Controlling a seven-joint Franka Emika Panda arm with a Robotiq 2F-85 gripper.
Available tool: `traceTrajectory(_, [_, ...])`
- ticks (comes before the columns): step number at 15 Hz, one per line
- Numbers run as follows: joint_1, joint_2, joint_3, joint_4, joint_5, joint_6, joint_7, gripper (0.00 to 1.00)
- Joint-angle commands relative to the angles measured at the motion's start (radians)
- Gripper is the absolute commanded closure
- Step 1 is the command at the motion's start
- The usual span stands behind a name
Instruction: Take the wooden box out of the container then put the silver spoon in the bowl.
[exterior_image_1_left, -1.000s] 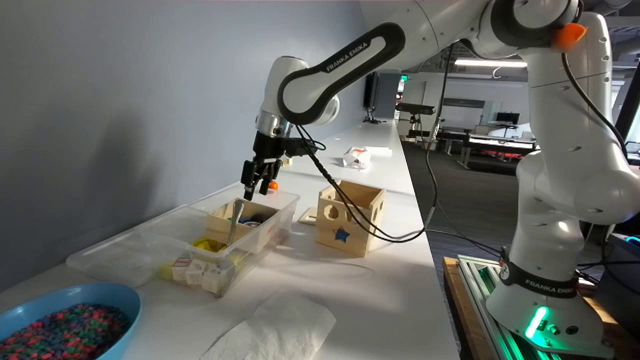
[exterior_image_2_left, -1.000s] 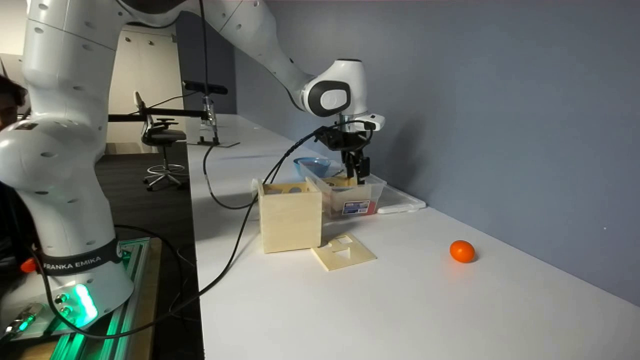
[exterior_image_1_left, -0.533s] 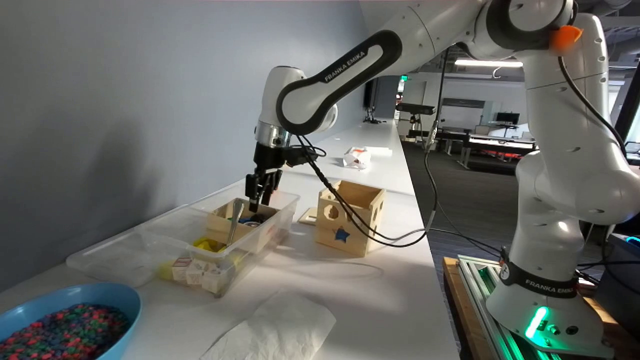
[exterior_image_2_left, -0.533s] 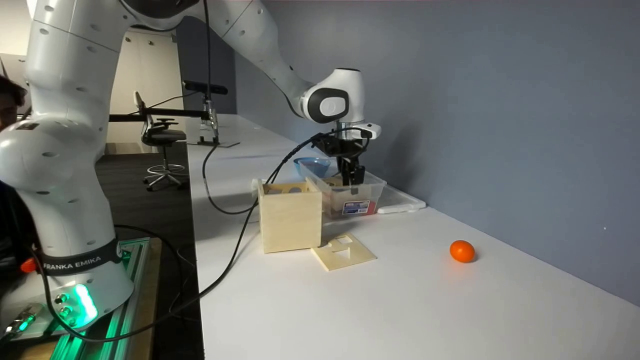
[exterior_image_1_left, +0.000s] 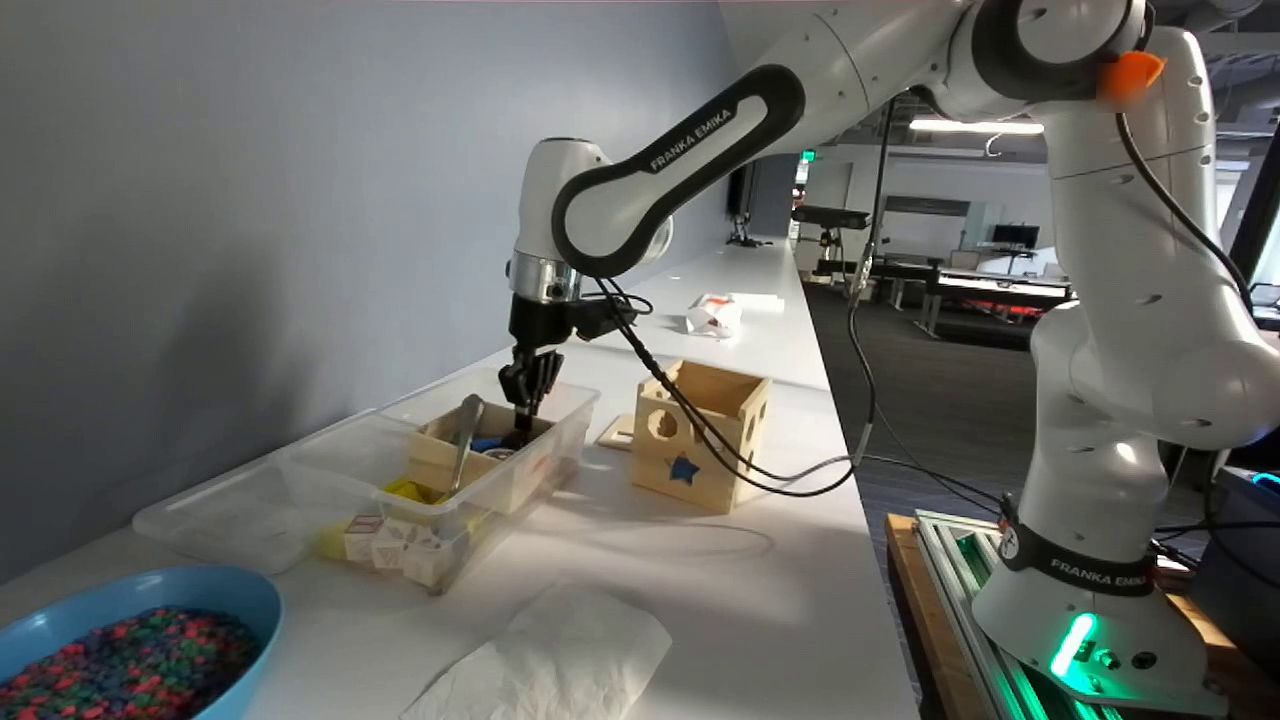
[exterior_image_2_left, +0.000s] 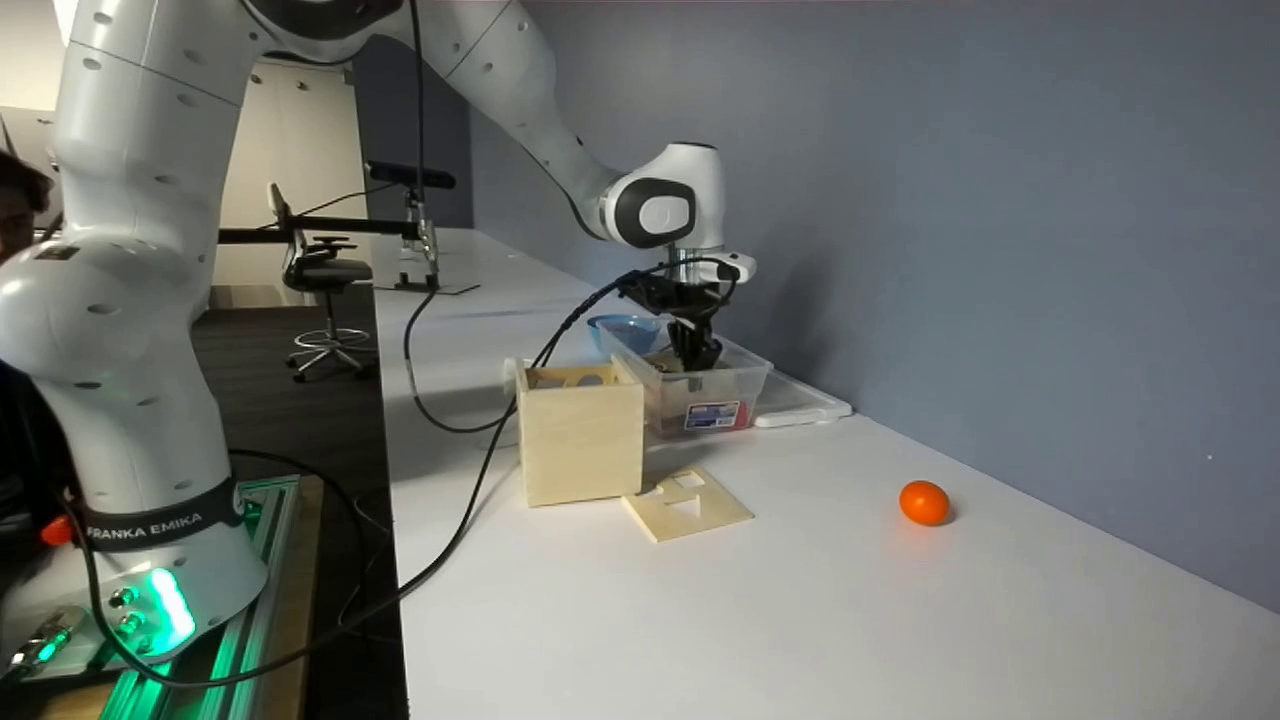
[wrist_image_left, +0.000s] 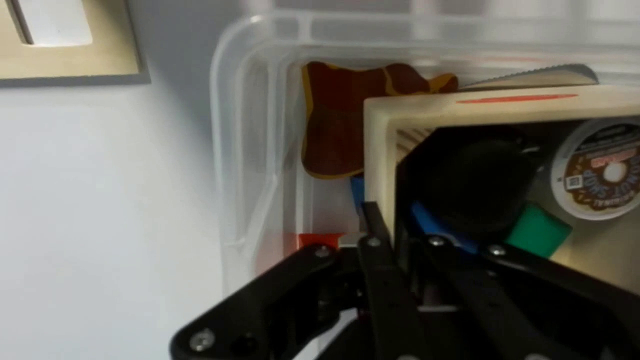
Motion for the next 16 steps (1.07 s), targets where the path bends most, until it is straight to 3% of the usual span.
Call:
traceTrajectory(1, [0.007, -0.002, -0.006, 0.008, -0.021, -0.025, 0.026, 1.0])
traceTrajectory(16, [-0.027, -0.179, -0.096, 0.009, -0.101, 0.116, 0.201, 0.98])
